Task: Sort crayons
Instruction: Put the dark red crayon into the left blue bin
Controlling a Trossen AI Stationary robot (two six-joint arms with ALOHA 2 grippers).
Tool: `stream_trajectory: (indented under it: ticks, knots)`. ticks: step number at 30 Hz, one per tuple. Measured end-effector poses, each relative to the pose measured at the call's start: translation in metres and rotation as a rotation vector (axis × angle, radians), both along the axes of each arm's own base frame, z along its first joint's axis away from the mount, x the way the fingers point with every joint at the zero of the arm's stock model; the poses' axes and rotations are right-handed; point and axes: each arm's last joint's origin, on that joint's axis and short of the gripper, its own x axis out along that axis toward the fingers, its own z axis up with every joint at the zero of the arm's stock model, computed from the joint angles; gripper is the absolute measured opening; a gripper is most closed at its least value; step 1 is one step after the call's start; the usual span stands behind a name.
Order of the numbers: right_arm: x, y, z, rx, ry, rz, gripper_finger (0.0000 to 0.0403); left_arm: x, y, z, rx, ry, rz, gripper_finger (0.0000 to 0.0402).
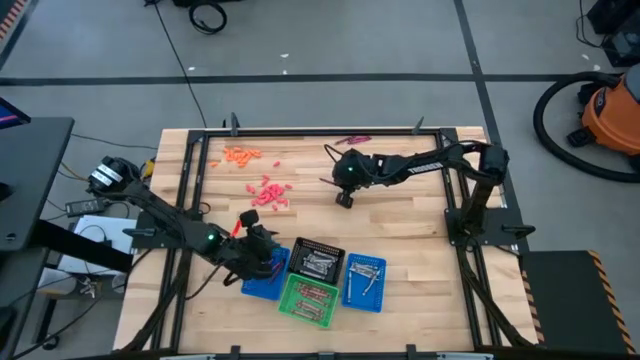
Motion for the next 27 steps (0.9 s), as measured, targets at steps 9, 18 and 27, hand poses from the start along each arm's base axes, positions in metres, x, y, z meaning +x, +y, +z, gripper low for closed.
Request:
stream_trajectory:
  ticks: [9,18,27]
  knots:
    - [0.007,0.038,0.028,0.047,-0.117,0.081,0.0005,0.021,0.024,0.006,-0.112,0.000,-0.032,0.0153]
    - [0.007,0.037,0.029,-0.112,-0.084,0.041,0.0014,0.014,0.010,0.004,-0.202,-0.001,-0.042,0.0153]
    - [-0.015,-0.010,0.025,-0.111,0.038,-0.063,0.0040,0.016,0.010,0.007,-0.216,-0.064,0.023,0.0153]
